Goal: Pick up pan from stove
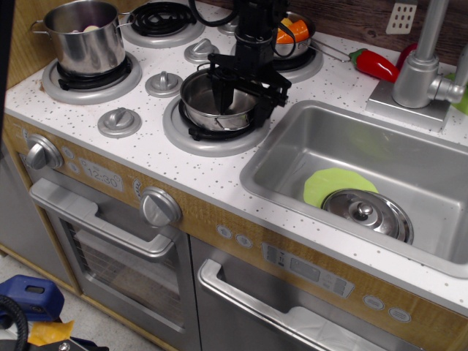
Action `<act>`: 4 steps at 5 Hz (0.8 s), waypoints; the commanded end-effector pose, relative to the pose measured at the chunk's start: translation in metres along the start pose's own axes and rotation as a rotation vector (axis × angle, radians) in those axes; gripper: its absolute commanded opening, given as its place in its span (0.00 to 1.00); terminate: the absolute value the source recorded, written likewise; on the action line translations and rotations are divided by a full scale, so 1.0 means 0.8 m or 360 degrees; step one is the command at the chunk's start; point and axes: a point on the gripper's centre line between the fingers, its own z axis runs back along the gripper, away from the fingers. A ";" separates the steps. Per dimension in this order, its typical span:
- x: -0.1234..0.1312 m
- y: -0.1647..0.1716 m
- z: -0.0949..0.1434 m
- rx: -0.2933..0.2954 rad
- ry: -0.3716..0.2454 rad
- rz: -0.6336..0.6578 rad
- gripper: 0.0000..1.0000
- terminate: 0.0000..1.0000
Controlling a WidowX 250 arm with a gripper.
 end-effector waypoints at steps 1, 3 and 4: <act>0.008 -0.001 0.024 0.0050 -0.0090 0.0027 0.00 0.00; 0.020 0.017 0.106 0.0199 -0.0057 -0.0025 0.00 0.00; 0.020 0.022 0.130 0.0212 -0.0087 -0.0036 0.00 0.00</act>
